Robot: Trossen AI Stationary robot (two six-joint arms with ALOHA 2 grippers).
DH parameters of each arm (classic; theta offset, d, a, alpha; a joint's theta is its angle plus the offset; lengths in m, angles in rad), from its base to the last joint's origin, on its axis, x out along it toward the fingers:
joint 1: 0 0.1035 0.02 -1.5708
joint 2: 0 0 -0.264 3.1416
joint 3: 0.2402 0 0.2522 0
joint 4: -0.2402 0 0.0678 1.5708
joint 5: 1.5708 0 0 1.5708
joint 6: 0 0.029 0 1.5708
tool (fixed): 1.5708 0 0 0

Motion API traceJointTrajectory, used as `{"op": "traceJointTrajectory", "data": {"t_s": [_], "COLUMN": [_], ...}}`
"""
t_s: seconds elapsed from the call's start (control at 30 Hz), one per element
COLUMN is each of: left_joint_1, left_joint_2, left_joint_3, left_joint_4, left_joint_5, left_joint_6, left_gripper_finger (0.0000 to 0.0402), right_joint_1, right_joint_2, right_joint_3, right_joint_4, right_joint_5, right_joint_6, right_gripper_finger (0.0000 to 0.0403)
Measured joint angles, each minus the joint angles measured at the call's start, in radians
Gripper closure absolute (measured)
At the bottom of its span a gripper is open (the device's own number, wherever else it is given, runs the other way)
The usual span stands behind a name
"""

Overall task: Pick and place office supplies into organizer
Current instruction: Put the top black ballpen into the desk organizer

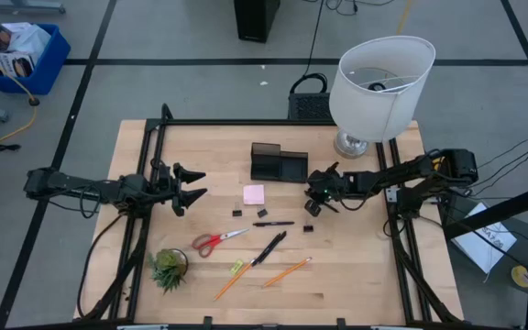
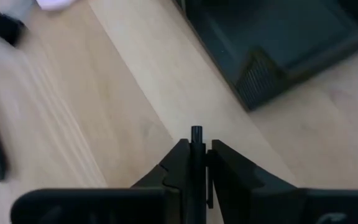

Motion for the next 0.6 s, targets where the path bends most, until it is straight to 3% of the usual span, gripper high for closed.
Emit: {"op": "traceJointTrajectory", "data": {"t_s": [0.33,0.6], "left_joint_1": [0.0,0.0], "left_joint_2": [0.0,0.0], "left_joint_3": [0.0,0.0], "left_joint_4": [0.0,-0.001], "left_joint_5": [0.0,0.0], "left_joint_6": [0.023,0.026], "left_gripper_finger": [0.0078,0.0078], "right_joint_1": [0.001,0.034], "right_joint_2": [0.0,-0.001], "right_joint_3": [0.0,0.0], "right_joint_4": [0.129,0.42], "right_joint_5": [-0.022,-0.022], "right_joint_6": [-0.019,-0.055], "right_gripper_finger": [0.0354,0.0353]}}
